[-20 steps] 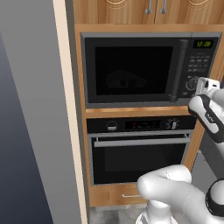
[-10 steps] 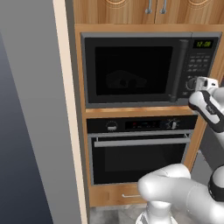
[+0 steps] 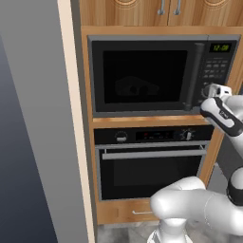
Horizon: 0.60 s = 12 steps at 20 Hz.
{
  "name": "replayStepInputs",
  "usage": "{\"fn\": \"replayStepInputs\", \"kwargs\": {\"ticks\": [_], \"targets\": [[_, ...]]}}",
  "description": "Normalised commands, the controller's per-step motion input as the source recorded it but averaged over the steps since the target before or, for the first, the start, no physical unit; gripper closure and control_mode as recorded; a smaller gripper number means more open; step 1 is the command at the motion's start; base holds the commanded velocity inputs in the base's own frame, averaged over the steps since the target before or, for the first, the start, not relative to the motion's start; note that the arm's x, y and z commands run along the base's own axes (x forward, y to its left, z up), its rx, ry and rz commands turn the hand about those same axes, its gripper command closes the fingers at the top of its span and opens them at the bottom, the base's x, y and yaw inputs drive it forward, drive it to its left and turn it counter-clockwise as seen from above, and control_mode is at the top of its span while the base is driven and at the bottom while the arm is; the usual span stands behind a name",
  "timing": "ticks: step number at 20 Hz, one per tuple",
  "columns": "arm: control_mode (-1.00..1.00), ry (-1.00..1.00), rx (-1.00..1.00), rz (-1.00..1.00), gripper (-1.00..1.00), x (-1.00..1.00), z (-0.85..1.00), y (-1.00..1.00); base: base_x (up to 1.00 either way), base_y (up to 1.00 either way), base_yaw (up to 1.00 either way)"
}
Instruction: Place the tupperware containing the chicken drumstick and broccoli meal in the microwave. Close the microwave door and press the start button to reheat the meal.
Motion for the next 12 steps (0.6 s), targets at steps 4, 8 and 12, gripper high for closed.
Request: {"fn": "replayStepInputs", "kwargs": {"ticks": [4,8,12], "targets": [[-1.0,0.0,0.0,0.0,1.0,0.29,-0.04,-0.08,0.0,0.0,0.0],[-1.0,0.0,0.0,0.0,1.0,0.27,-0.04,-0.09,0.0,0.0,0.0],[-1.0,0.0,0.0,0.0,1.0,0.26,-0.09,-0.07,0.0,0.0,0.0]]}}
